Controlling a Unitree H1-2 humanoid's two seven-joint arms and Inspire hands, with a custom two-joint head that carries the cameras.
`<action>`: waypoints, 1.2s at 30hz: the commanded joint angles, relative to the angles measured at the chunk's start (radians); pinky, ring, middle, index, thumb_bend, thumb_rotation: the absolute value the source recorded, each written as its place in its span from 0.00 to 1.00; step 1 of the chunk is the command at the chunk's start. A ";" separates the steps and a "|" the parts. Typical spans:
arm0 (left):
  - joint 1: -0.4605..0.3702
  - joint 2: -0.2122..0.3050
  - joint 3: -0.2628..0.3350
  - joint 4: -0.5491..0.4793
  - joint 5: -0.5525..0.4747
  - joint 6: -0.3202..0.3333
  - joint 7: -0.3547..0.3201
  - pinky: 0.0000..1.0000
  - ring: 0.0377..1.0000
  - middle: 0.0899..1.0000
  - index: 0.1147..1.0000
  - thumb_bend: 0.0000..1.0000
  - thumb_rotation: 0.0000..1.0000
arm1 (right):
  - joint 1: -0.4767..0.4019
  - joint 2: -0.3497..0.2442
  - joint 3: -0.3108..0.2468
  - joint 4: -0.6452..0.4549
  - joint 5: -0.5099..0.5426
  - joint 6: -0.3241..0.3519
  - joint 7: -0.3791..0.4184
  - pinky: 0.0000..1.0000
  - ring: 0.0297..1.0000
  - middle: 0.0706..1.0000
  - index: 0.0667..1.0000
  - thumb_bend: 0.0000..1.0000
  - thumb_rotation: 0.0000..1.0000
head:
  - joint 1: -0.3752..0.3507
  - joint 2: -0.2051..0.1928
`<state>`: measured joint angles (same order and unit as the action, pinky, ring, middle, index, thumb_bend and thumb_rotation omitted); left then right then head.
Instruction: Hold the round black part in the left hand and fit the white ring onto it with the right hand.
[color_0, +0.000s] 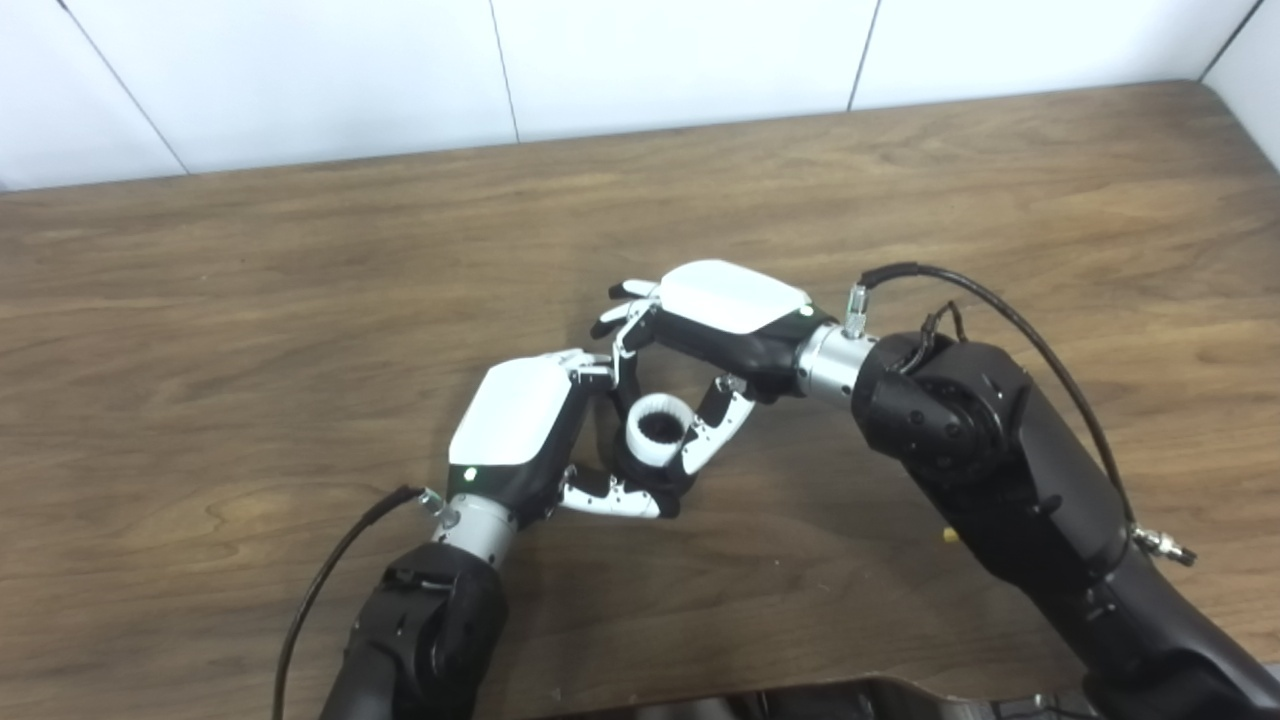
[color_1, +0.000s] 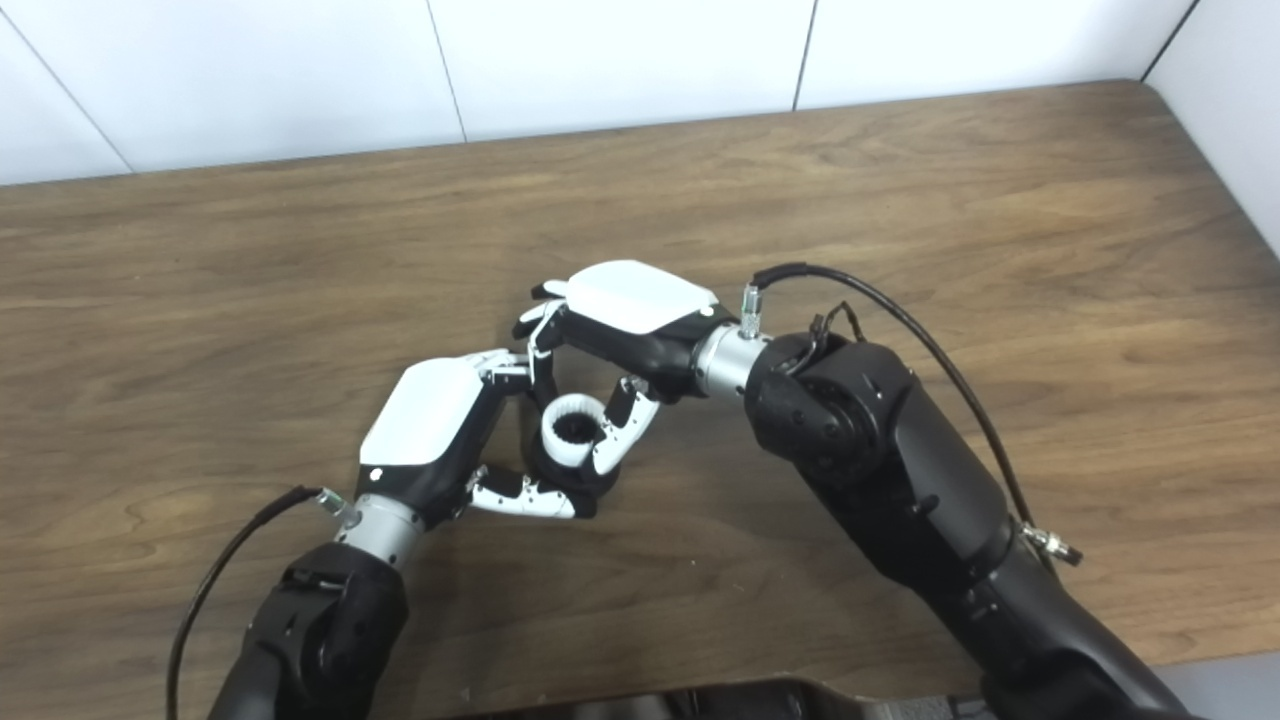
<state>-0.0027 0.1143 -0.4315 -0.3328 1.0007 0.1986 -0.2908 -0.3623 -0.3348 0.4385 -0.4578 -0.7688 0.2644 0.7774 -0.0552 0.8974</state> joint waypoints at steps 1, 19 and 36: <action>-0.005 -0.004 0.000 -0.021 -0.002 0.006 -0.015 0.84 0.85 0.78 0.42 0.51 0.05 | -0.016 0.006 -0.009 -0.010 0.001 -0.007 -0.016 0.91 0.97 0.86 0.45 0.52 0.14 | -0.001 0.002; -0.005 -0.006 0.000 -0.023 -0.005 0.004 -0.018 0.85 0.85 0.78 0.42 0.51 0.05 | -0.010 0.008 0.005 -0.020 -0.019 -0.019 -0.016 0.92 0.97 0.87 0.46 0.52 0.16 | 0.002 0.005; -0.006 0.000 -0.002 -0.021 0.002 -0.002 -0.014 0.85 0.85 0.77 0.42 0.51 0.05 | -0.025 0.005 -0.014 -0.051 -0.053 -0.004 0.016 0.95 1.00 1.00 0.86 1.00 0.38 | -0.002 0.003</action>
<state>-0.0025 0.1148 -0.4314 -0.3429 1.0034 0.2063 -0.3061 -0.3484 -0.3318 0.4382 -0.4744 -0.8157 0.2681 0.8003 -0.0567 0.8989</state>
